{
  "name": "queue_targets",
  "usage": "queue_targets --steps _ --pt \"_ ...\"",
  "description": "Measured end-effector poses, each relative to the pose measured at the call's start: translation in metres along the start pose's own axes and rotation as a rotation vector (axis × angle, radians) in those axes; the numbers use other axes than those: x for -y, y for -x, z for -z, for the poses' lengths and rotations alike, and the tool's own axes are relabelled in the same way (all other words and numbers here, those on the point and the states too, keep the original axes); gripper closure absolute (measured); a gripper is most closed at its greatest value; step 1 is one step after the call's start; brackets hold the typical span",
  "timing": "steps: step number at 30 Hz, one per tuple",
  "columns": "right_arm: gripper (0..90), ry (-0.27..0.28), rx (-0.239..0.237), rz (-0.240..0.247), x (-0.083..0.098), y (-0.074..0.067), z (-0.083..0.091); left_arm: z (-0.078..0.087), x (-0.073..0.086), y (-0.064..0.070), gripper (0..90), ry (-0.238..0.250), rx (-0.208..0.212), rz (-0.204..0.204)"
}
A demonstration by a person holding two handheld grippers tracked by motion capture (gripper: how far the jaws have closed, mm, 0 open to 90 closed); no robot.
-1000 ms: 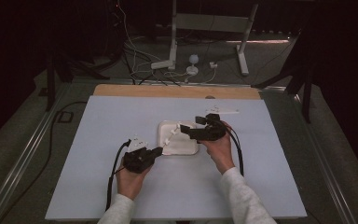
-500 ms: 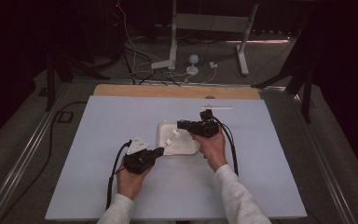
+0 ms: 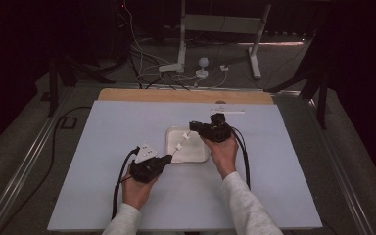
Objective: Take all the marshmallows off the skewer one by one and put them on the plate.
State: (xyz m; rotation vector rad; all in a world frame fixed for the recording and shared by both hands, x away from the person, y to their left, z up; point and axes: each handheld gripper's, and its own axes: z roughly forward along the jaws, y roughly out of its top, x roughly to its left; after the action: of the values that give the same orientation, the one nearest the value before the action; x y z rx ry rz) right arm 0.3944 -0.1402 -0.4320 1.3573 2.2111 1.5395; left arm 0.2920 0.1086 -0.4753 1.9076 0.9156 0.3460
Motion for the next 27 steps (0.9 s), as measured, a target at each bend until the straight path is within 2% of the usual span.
queue_targets --steps 3,5,8,9,10,12,13,15,17,20,26,27 --pt "82.9 0.008 0.013 0.0 0.0 0.001 0.001 0.0 -0.001 0.0 90.0 -0.005 -0.004 -0.016" --pt "83.2 0.008 0.033 0.016 0.0 0.0 0.001 0.0 -0.001 0.001 90.0 -0.012 -0.005 -0.022" --pt "83.3 0.019 0.04 0.014 0.0 0.0 0.002 0.001 0.0 0.001 90.0 -0.011 -0.003 -0.014" --pt "83.9 0.049 0.126 0.028 -0.001 0.001 0.005 0.0 0.004 0.0 90.0 -0.059 -0.042 -0.045" --pt "83.9 0.049 0.126 0.028 -0.001 0.001 0.005 0.0 0.004 0.0 90.0 -0.059 -0.042 -0.045" --pt "83.9 0.089 0.123 -0.038 -0.006 0.016 0.015 0.003 0.009 -0.007 90.0 -0.047 -0.02 0.003" --pt "83.7 0.071 0.126 -0.023 -0.008 0.019 0.019 0.003 0.008 -0.01 90.0 -0.038 -0.016 0.018" --pt "83.2 0.035 0.112 0.023 -0.007 0.018 0.021 0.003 0.004 -0.011 90.0 -0.019 -0.01 0.035" --pt "82.5 0.01 0.076 0.042 0.0 0.013 0.014 0.003 0.003 -0.009 90.0 -0.022 -0.01 0.028" --pt "82.1 -0.003 0.067 0.035 0.005 0.012 0.008 0.003 0.003 -0.008 90.0 -0.02 -0.021 0.042" --pt "80.9 -0.078 0.069 0.049 0.025 0.009 -0.011 0.005 0.005 -0.014 90.0 -0.014 -0.037 0.084" --pt "80.4 -0.104 0.073 0.055 0.03 0.01 -0.016 0.005 0.005 -0.014 90.0 -0.013 -0.036 0.084"
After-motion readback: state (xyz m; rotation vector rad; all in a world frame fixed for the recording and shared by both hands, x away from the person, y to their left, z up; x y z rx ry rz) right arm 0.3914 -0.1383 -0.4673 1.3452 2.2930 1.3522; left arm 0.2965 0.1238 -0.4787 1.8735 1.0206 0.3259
